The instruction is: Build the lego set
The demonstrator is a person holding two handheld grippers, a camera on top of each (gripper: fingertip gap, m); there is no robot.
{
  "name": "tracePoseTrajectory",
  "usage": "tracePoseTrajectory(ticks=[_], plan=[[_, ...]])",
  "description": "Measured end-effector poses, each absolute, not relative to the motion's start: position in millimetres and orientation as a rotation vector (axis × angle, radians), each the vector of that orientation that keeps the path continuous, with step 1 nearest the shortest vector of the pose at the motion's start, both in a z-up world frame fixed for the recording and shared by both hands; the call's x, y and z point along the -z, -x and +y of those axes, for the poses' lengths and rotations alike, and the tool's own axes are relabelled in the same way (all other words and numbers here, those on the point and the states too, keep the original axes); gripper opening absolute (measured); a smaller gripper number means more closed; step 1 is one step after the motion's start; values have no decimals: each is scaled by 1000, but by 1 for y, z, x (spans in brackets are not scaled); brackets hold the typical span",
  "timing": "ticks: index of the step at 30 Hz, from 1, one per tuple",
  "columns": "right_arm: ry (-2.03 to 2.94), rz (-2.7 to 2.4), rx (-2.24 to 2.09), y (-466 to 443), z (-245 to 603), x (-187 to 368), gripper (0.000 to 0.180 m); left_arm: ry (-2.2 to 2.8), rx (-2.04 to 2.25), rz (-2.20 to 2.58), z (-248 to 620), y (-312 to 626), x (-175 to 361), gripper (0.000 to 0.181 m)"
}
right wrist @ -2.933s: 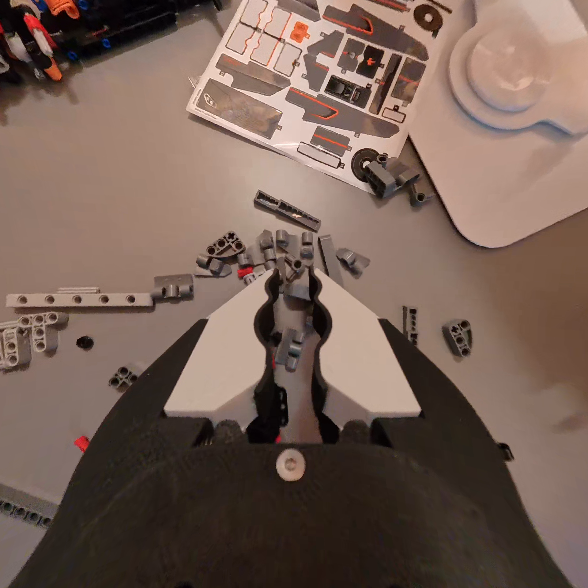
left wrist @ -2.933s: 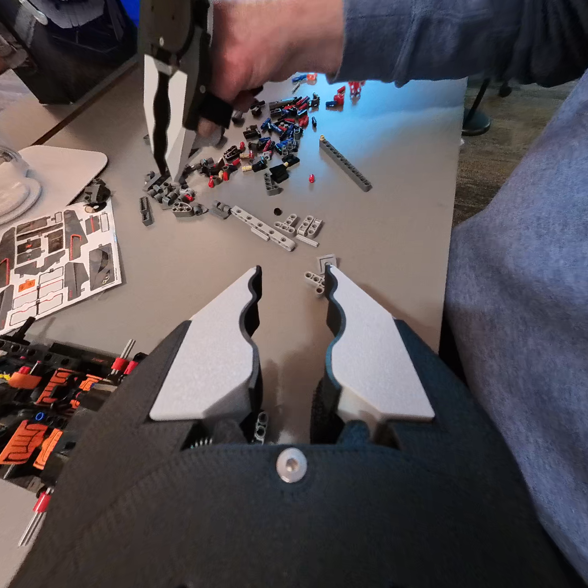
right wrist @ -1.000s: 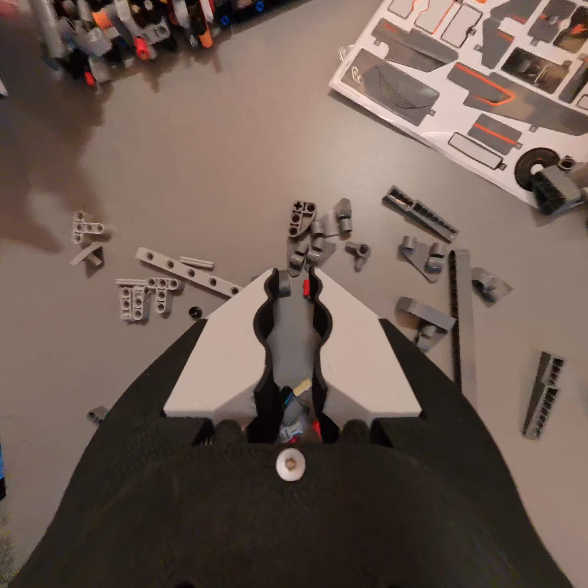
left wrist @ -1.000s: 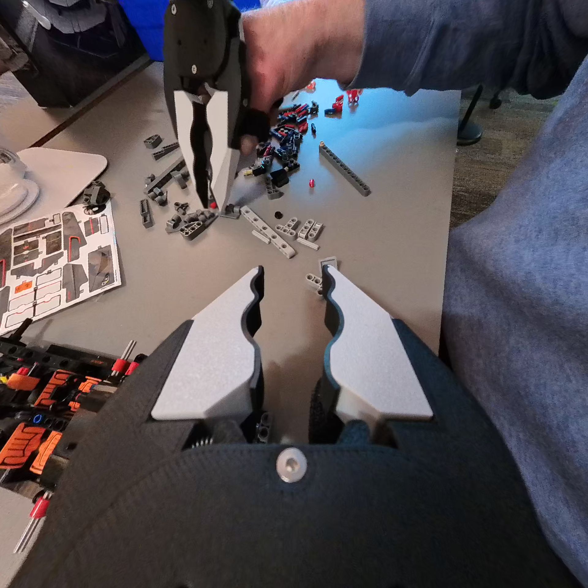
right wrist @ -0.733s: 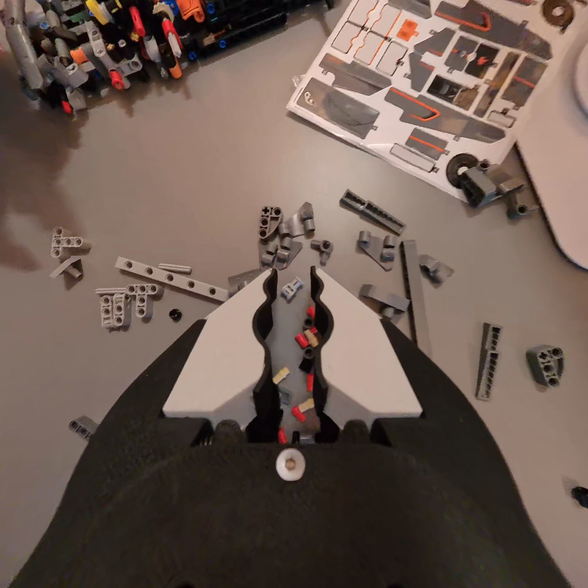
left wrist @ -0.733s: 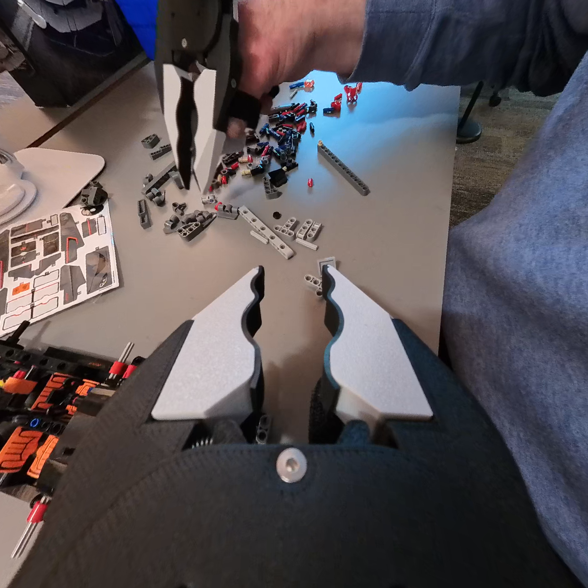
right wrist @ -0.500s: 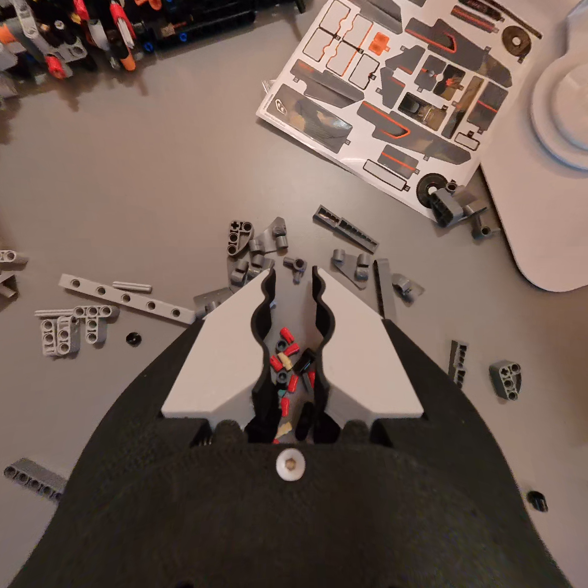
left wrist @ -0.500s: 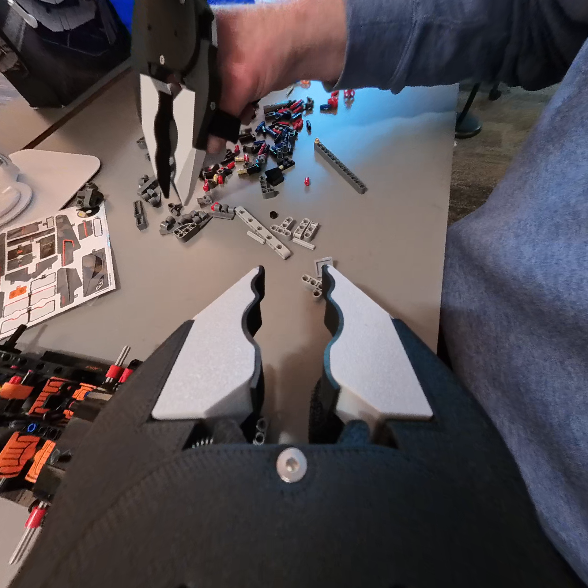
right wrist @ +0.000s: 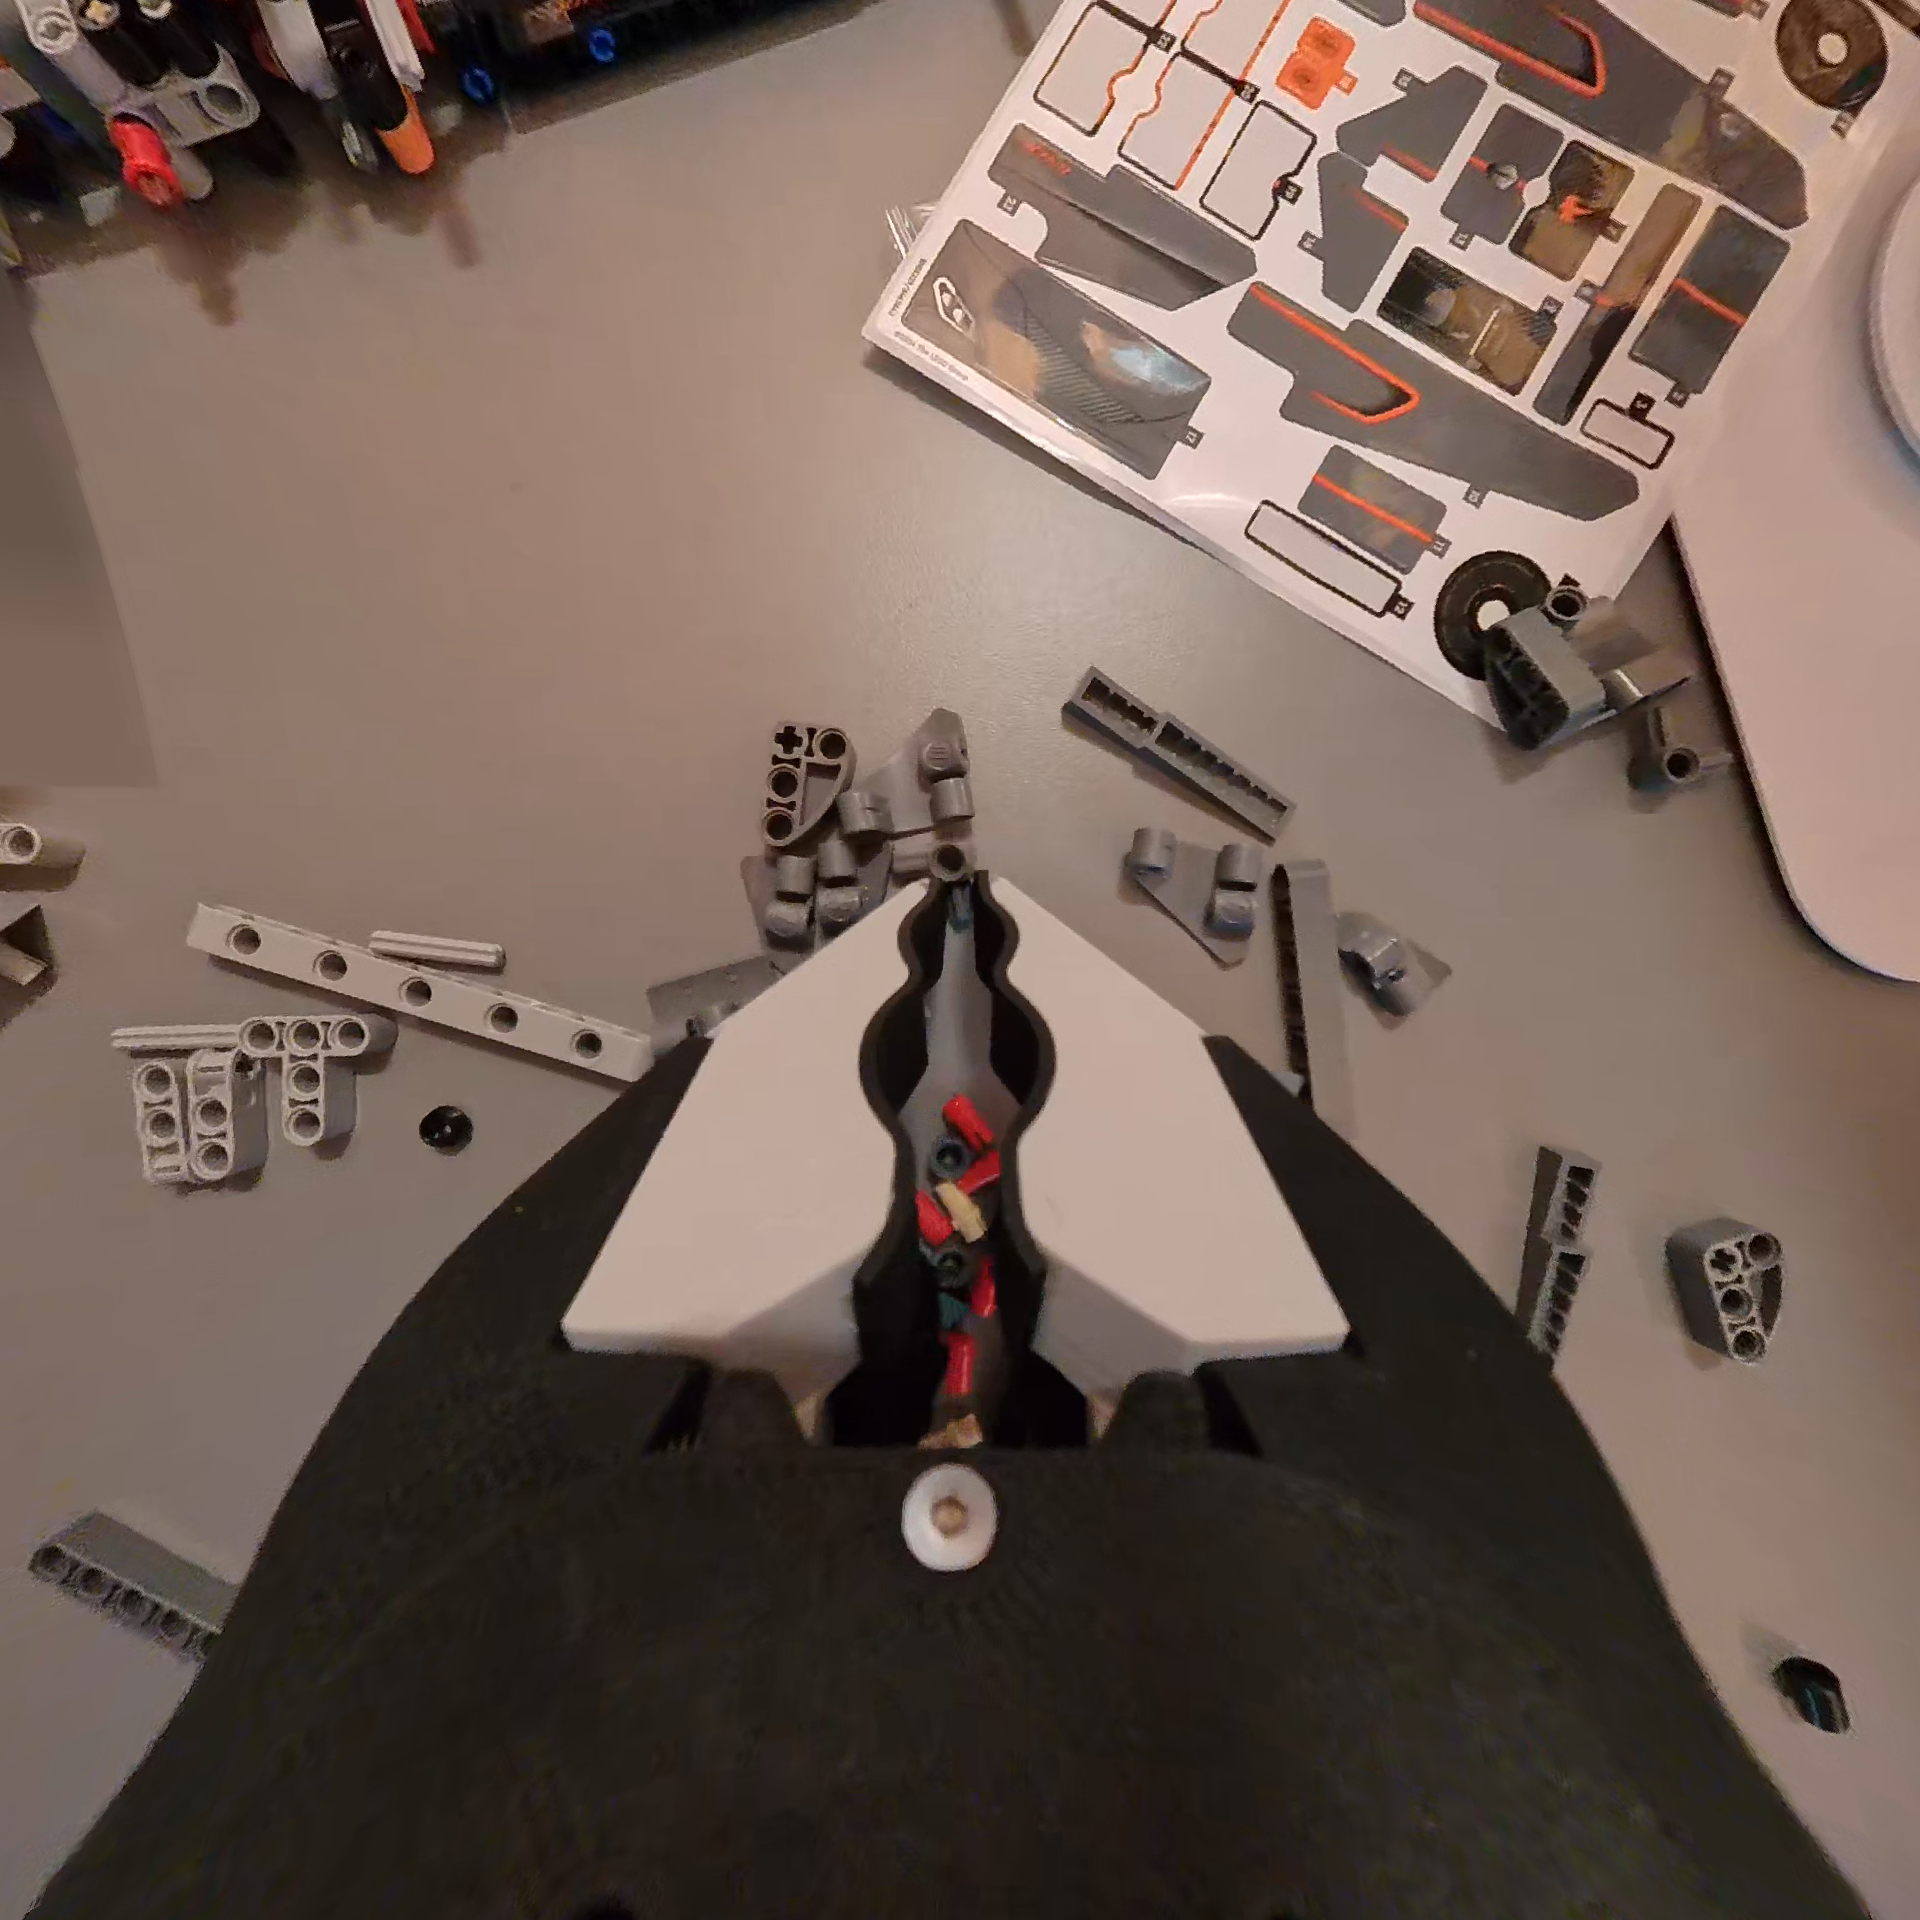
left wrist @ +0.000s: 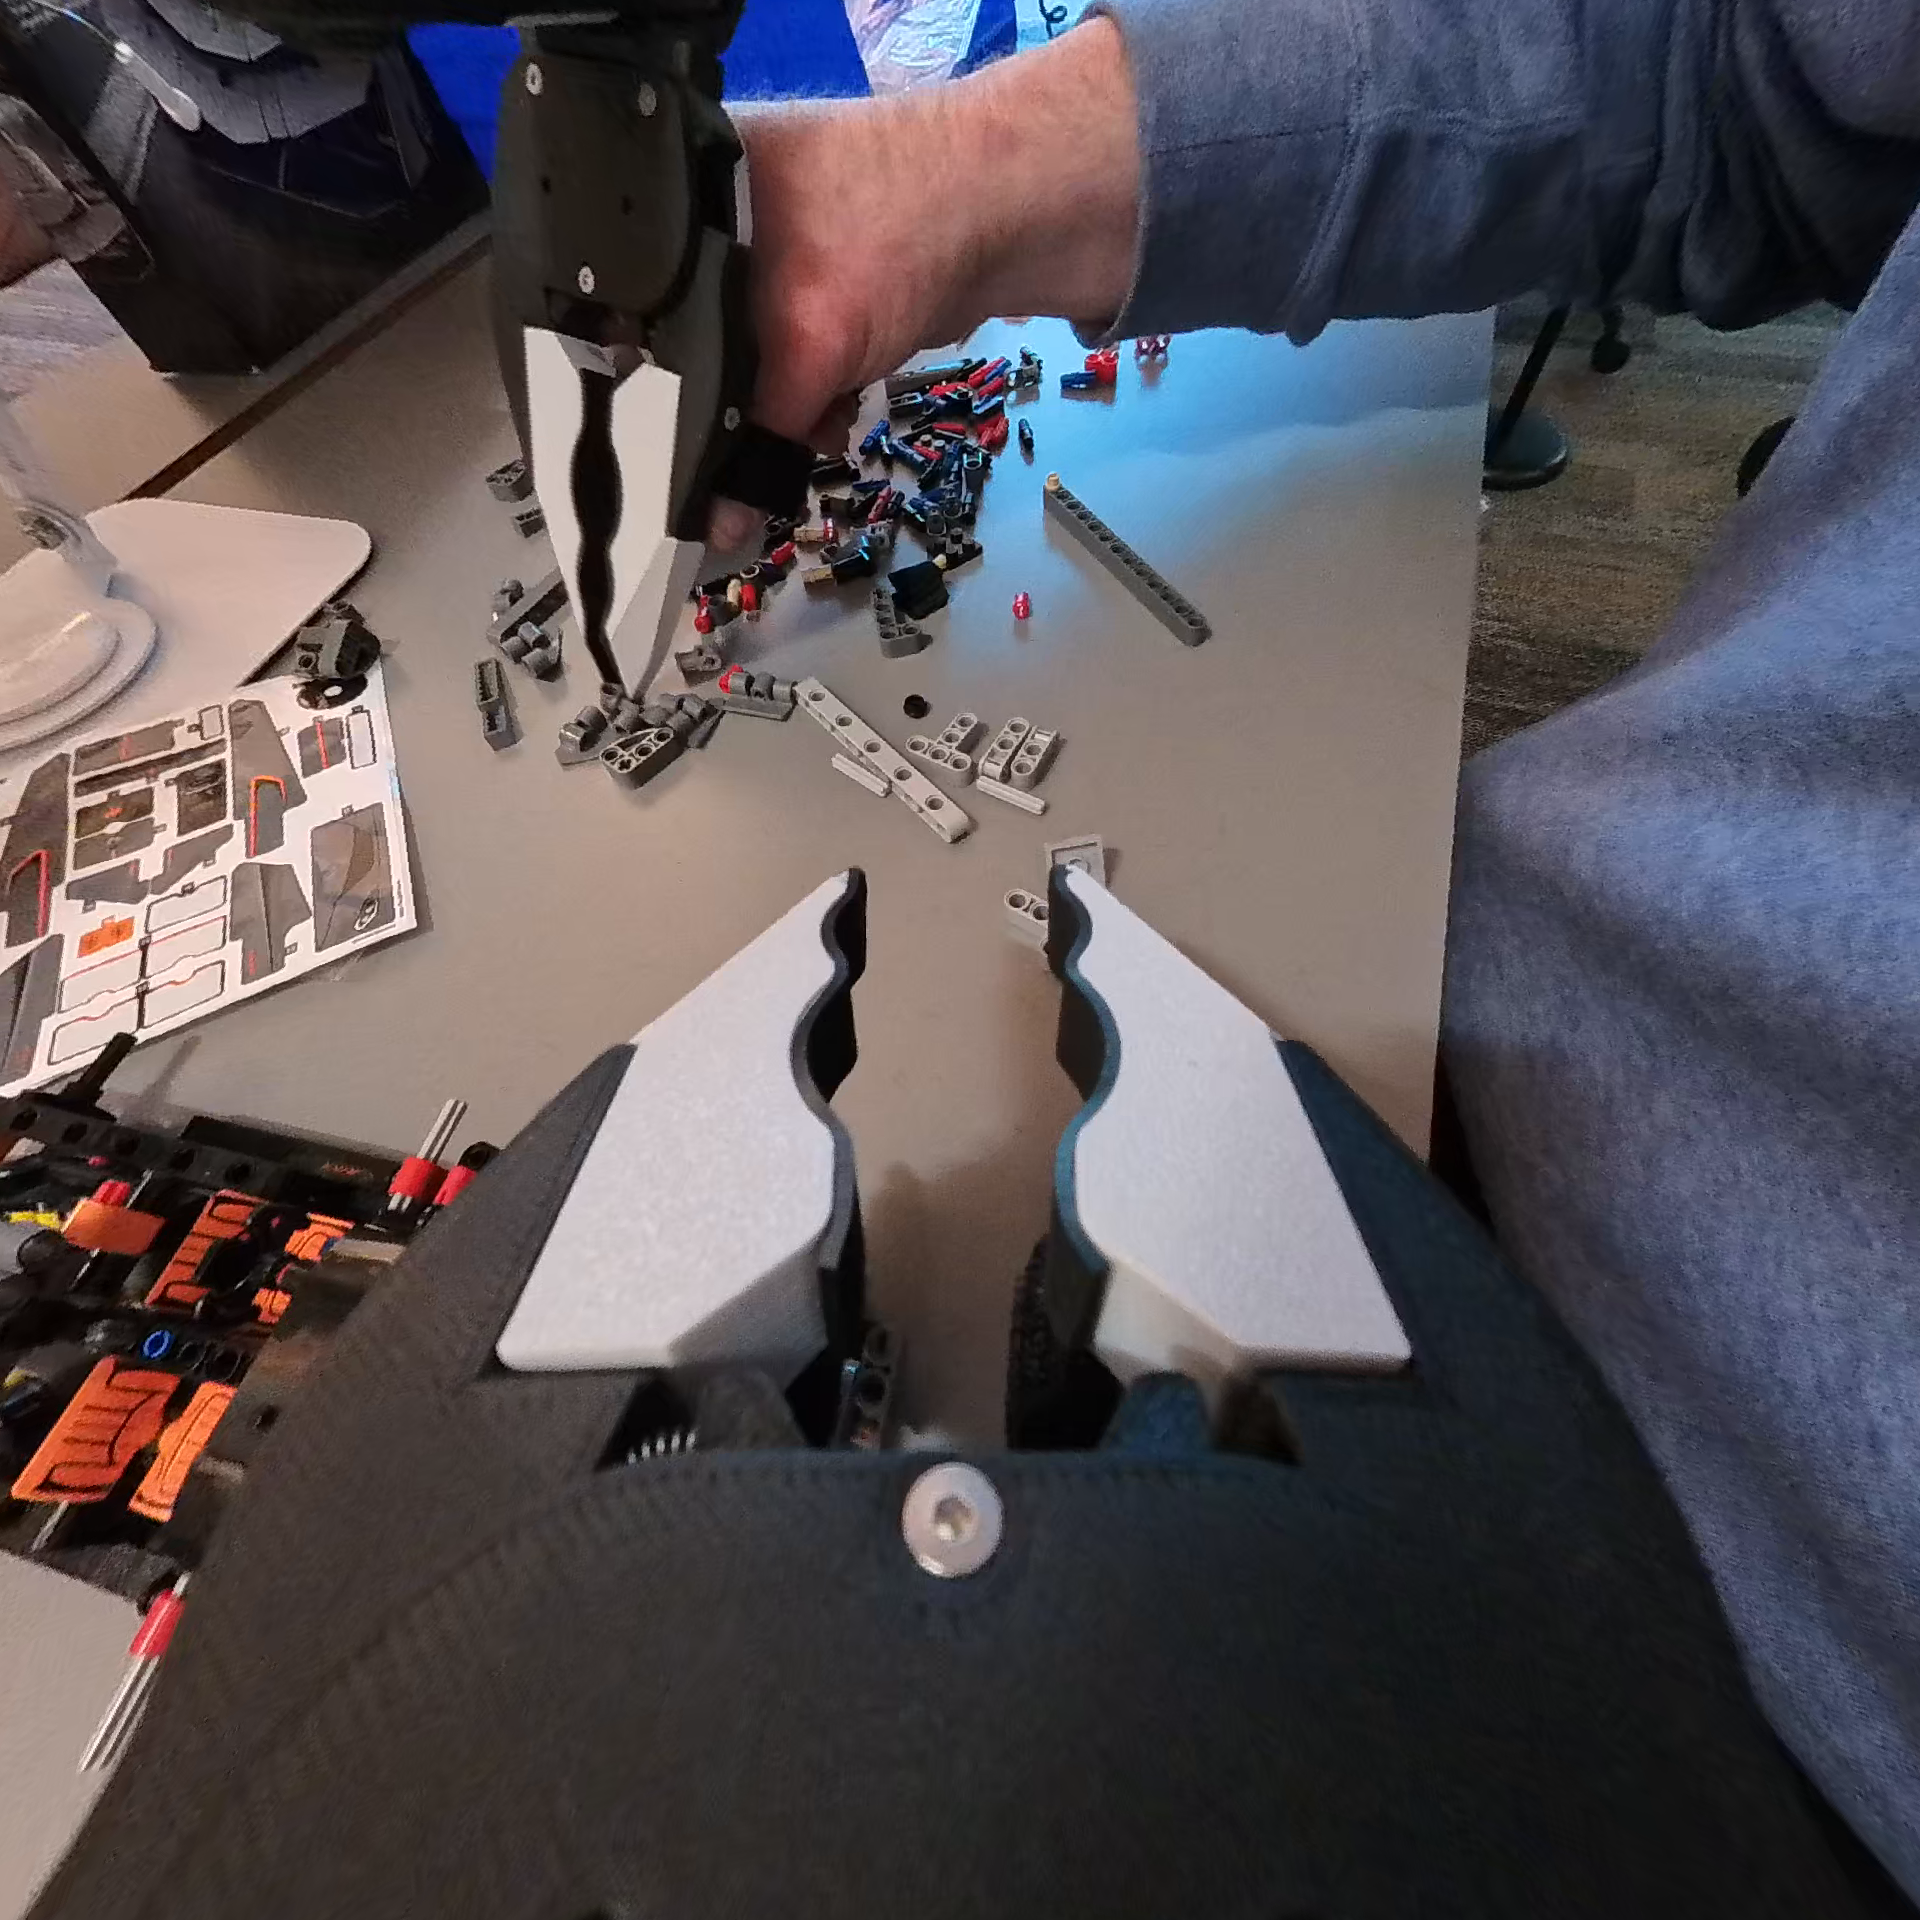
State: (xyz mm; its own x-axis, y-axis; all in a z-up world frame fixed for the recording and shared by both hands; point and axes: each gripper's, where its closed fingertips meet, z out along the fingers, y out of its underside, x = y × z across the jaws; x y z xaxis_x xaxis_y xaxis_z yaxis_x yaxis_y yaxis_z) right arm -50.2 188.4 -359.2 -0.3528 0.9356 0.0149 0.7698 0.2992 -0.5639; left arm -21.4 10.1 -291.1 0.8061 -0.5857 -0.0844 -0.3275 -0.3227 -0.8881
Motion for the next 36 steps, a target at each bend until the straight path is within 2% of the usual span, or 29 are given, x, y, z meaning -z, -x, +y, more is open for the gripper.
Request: tracePoseTrajectory(ticks=[1, 15, 24, 28, 32, 36], plan=[[1536, -2231, -679, 50, 188, 359, 2, 1935, 308, 684, 10, 22, 291, 33], [1444, -2267, -771, 43, 131, 339, 2, 1926, 324, 681, 9, 22, 289, 33], [1376, -2283, -596, 41, 99, 359, 5, 1933, 329, 693, 9, 16, 290, 32], [1375, -2241, -555, 36, 103, 352, 17, 1941, 334, 701, 10, 11, 292, 32], [1388, -2152, -588, 15, 110, 328, 18, 1954, 329, 711, 10, 7, 294, 32], [1523, -1971, -575, -29, 154, 307, 14, 1961, 336, 714, 12, 3, 294, 32]])
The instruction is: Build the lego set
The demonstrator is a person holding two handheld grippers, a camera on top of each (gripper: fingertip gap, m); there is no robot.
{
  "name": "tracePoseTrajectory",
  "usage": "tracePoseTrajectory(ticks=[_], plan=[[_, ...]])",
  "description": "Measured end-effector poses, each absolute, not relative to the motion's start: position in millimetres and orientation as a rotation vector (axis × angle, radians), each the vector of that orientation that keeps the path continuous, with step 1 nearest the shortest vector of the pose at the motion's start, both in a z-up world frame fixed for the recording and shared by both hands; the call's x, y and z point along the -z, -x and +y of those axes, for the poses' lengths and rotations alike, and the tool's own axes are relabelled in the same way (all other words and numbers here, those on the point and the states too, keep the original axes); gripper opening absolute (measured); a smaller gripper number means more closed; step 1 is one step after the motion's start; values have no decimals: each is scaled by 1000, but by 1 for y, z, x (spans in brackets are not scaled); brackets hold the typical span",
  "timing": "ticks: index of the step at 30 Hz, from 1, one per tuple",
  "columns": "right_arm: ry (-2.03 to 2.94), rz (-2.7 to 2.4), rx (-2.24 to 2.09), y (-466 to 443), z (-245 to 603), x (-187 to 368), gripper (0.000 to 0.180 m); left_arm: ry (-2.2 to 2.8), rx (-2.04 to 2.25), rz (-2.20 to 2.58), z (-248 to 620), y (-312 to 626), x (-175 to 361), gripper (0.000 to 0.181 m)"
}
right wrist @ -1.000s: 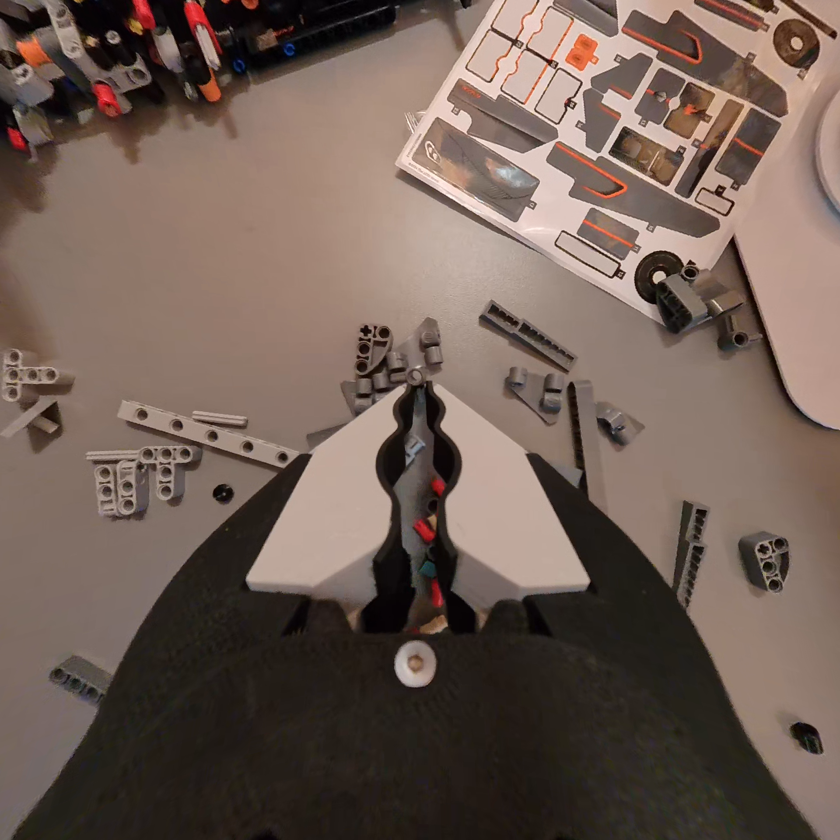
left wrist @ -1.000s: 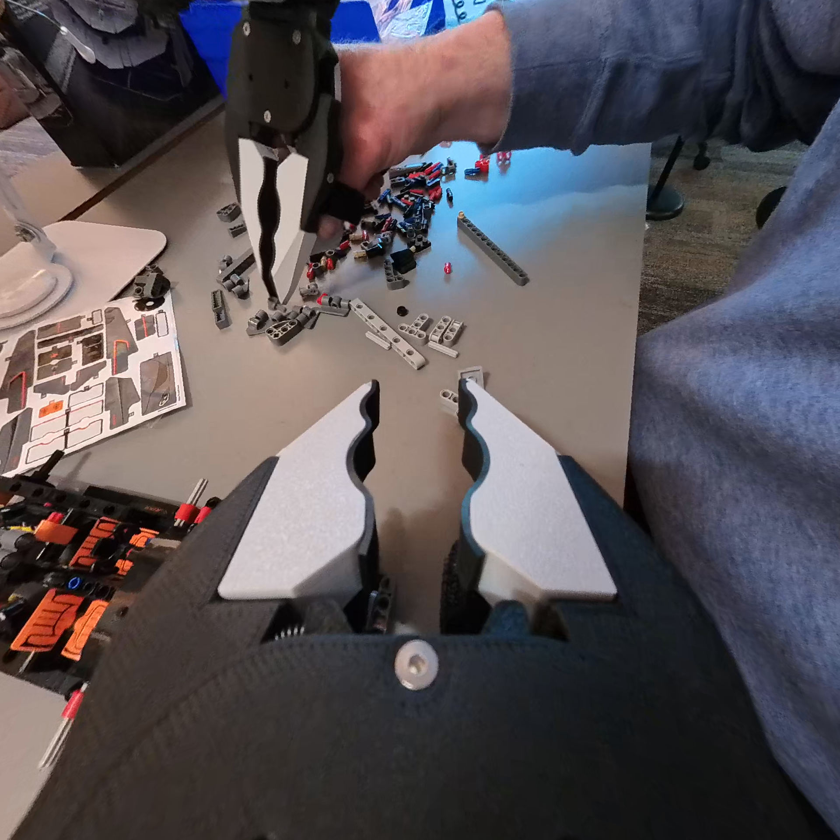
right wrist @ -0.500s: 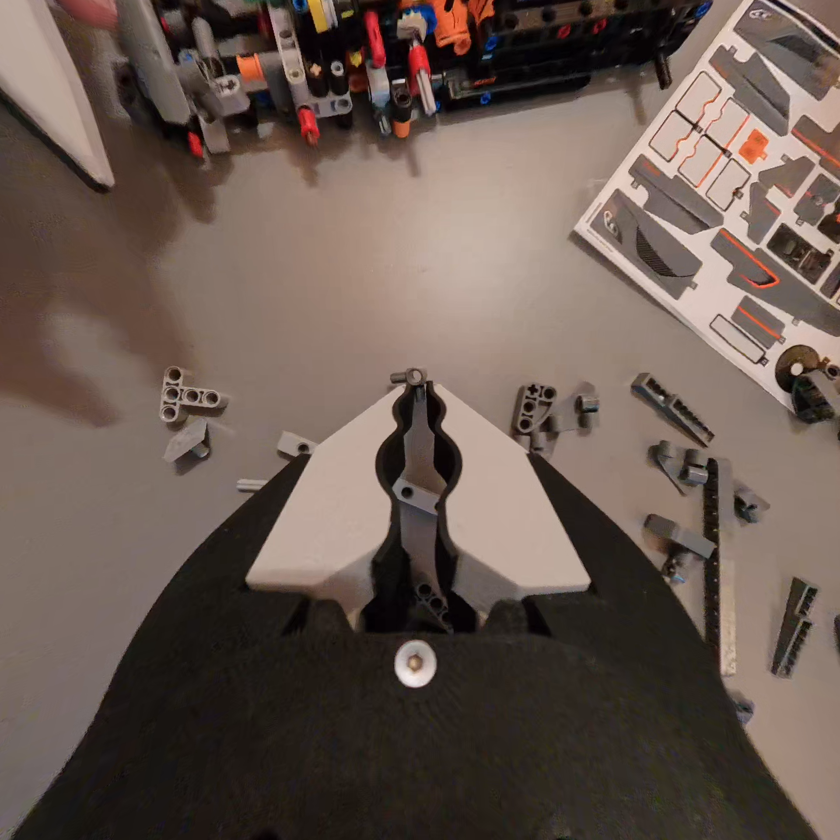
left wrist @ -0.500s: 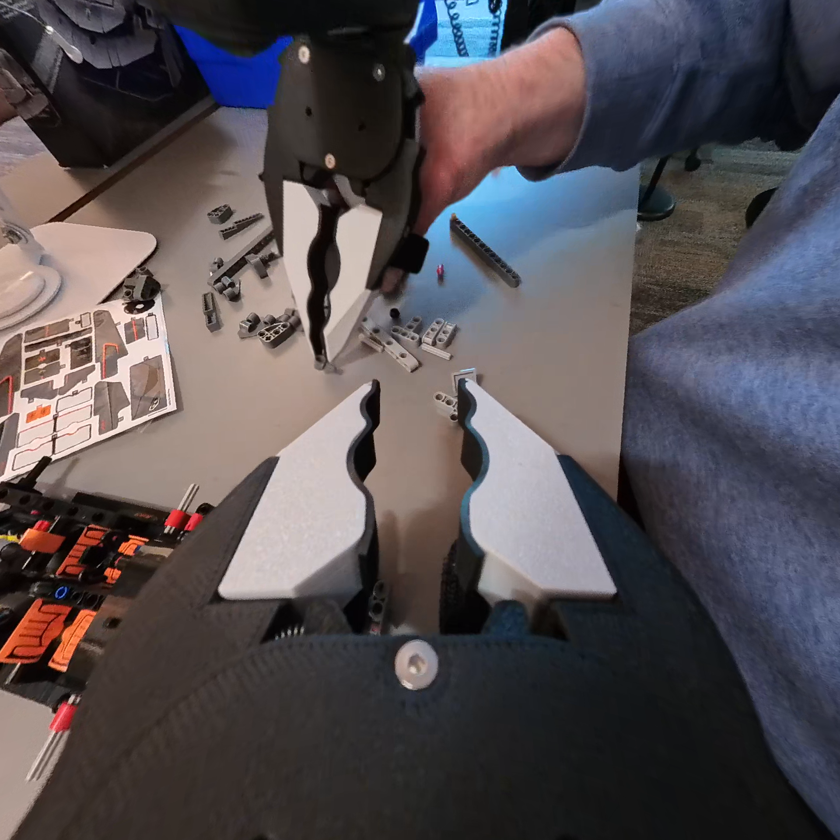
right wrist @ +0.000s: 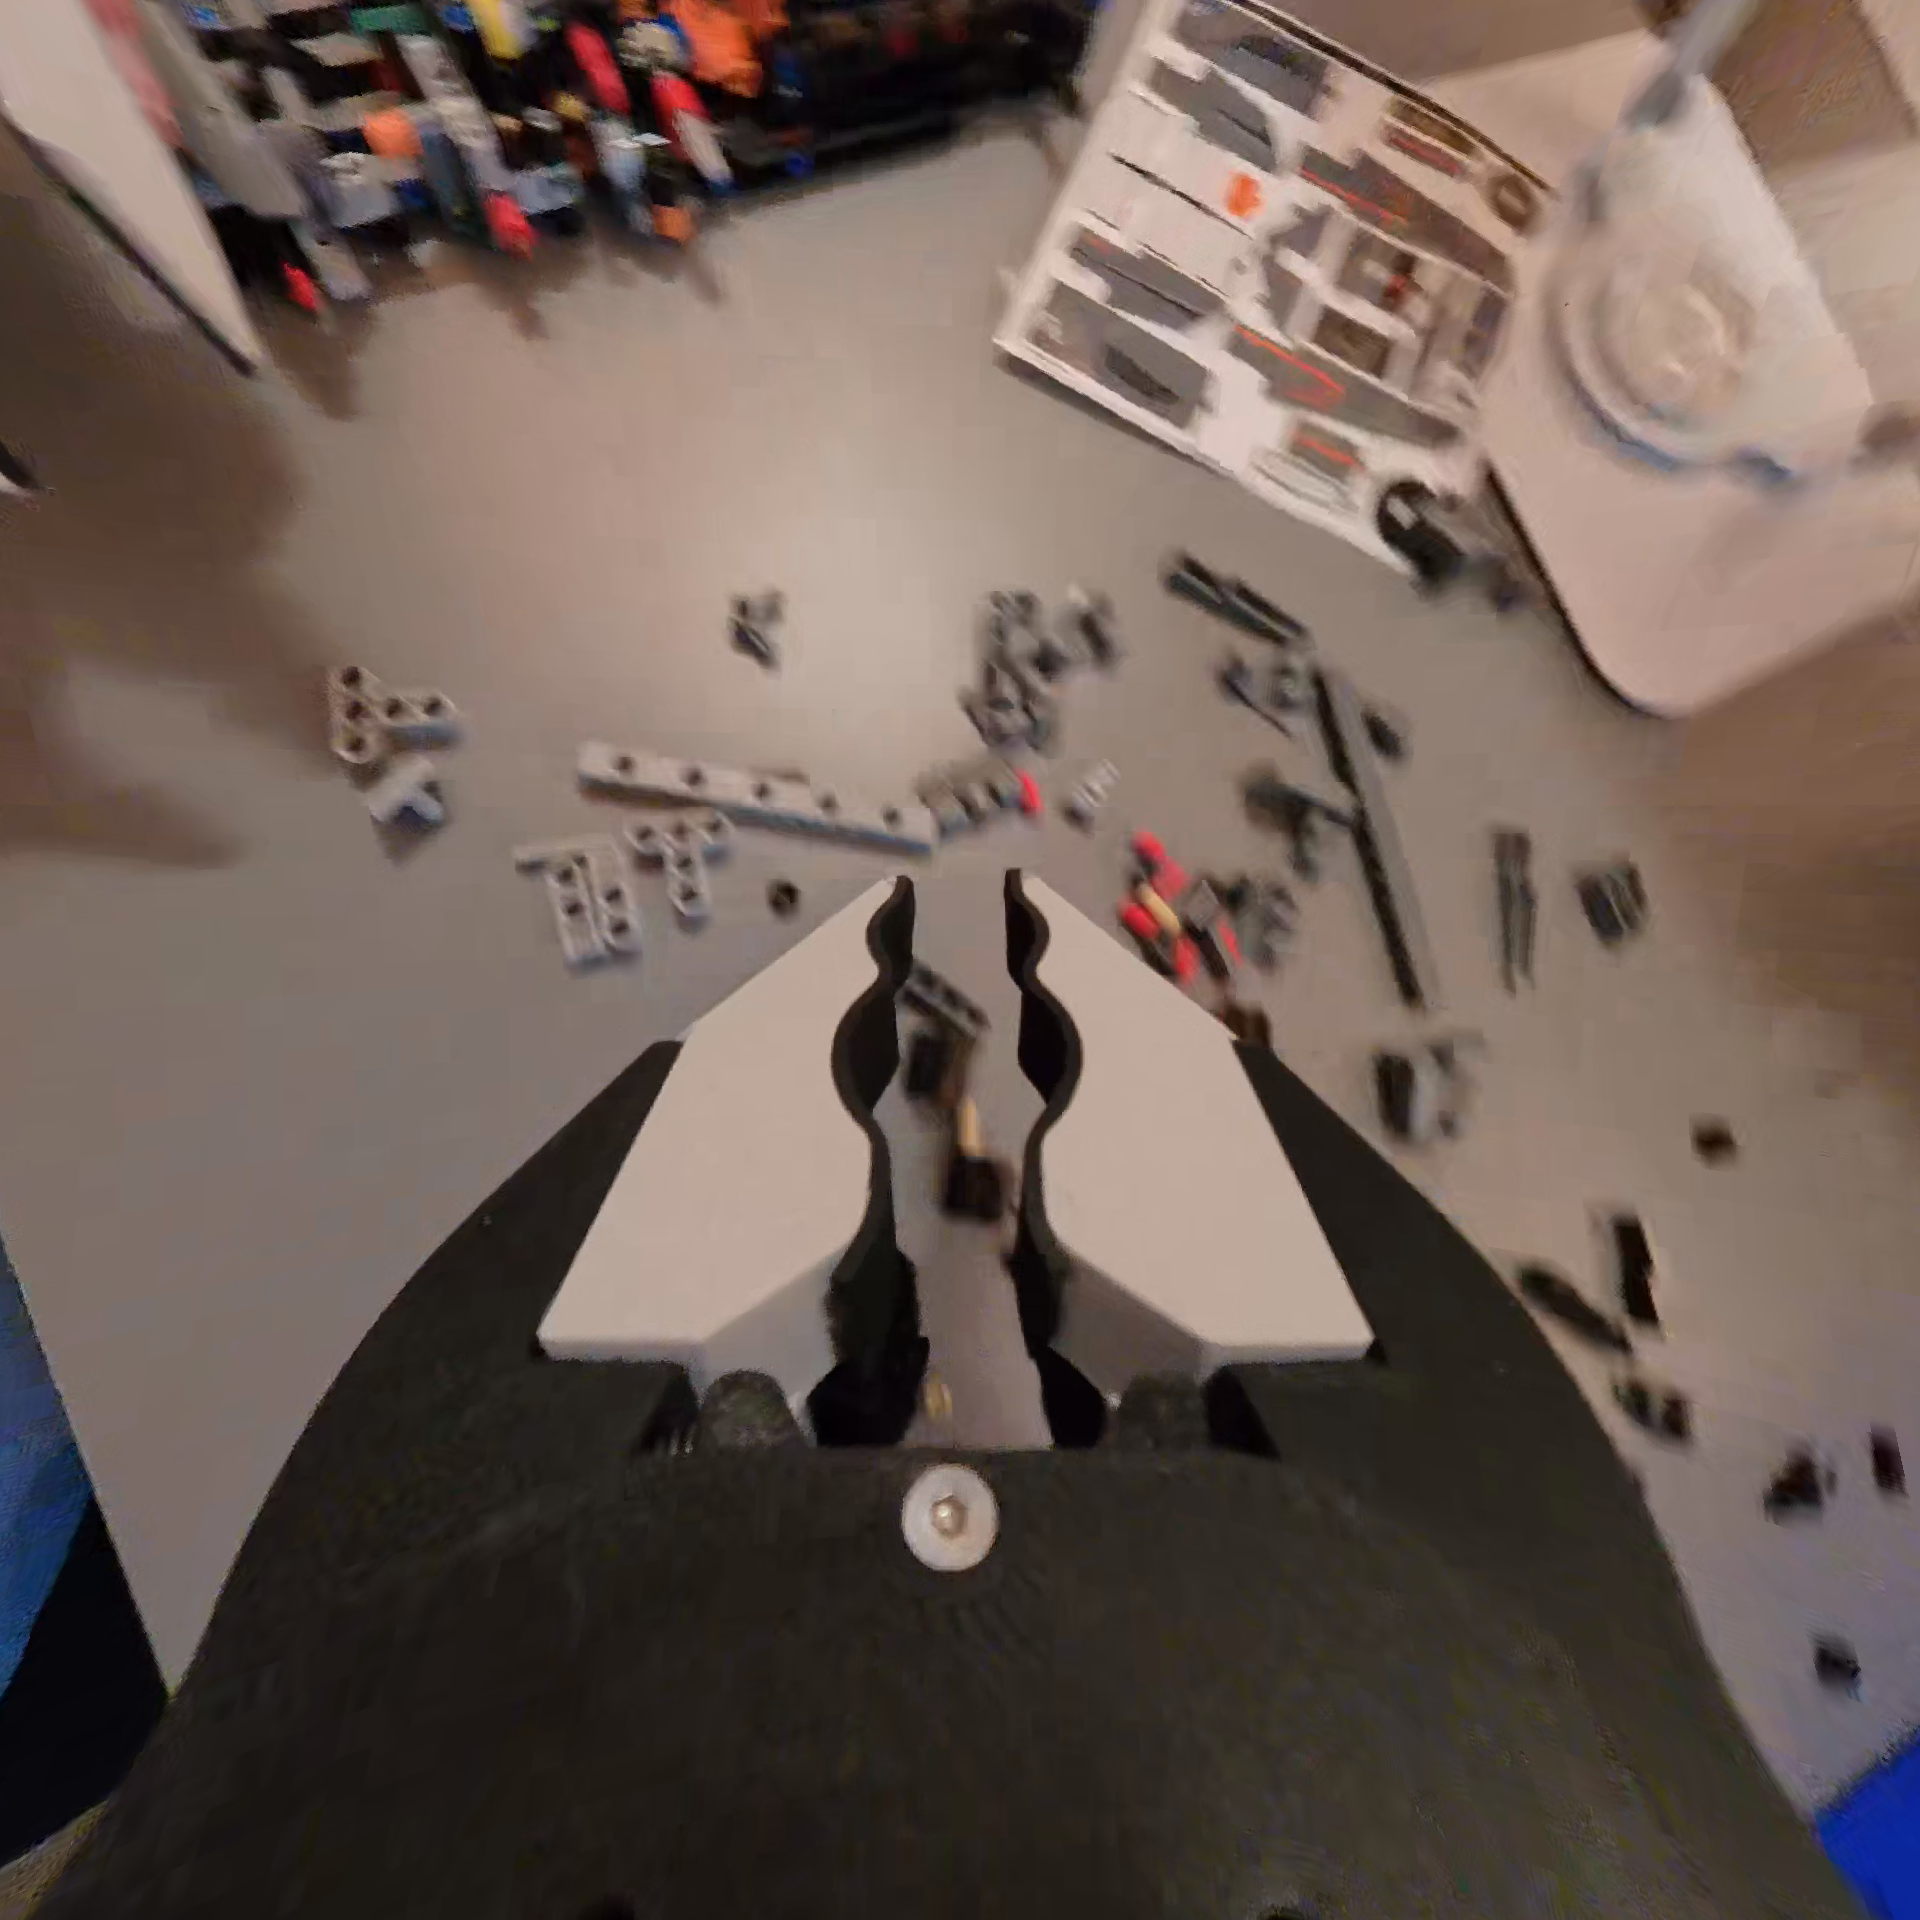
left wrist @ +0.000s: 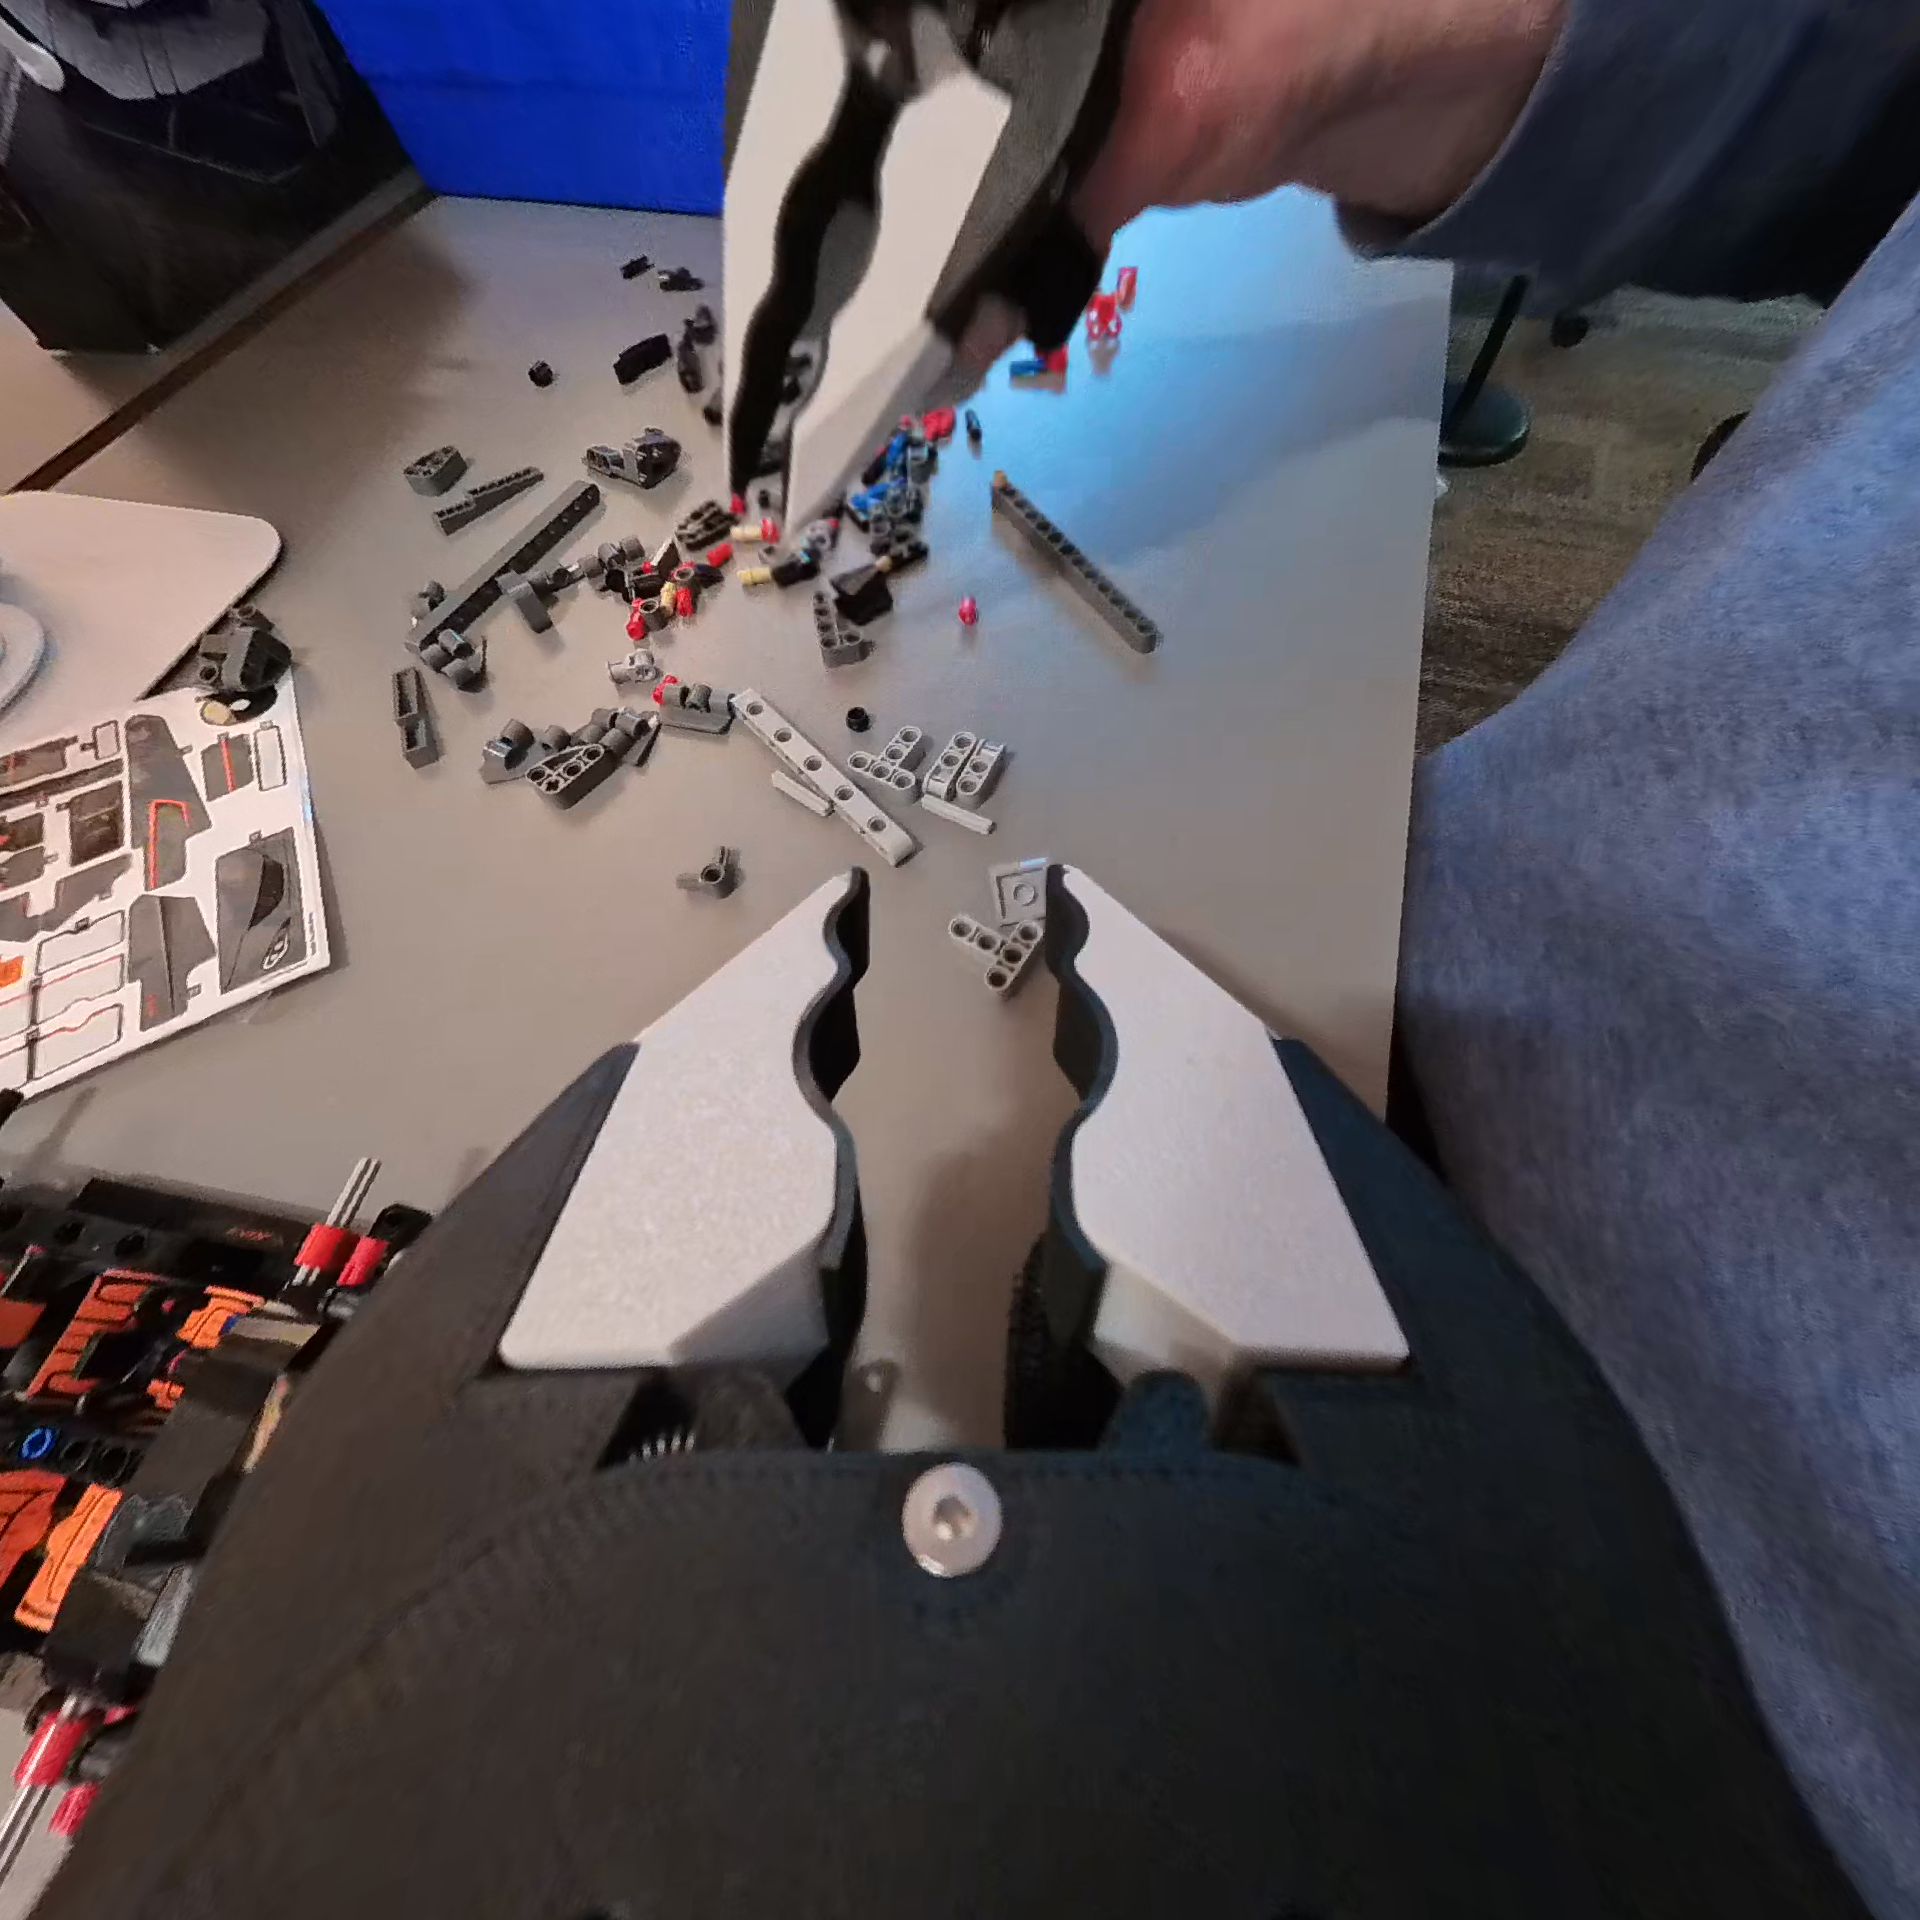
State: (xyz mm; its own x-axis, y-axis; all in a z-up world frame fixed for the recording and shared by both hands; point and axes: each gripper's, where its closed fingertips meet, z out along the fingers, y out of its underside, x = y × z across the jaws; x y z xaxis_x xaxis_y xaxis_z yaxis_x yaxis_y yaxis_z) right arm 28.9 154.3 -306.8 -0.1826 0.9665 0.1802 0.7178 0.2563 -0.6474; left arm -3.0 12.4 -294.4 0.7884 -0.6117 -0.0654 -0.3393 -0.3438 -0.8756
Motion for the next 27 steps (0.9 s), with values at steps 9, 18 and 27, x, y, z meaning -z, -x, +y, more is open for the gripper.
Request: tracePoseTrajectory(ticks=[9, 18, 27], plan=[[1903, -1624, -436, -157, 260, 322, 13, 1975, 336, 761, 14, -13, 298, 32], [1882, -1681, -477, -150, 262, 340, 11, 1990, 327, 782, 17, -25, 300, 32], [1876, -1717, -427, -144, 283, 339, 8, 1992, 316, 779, 18, -23, 299, 31]])
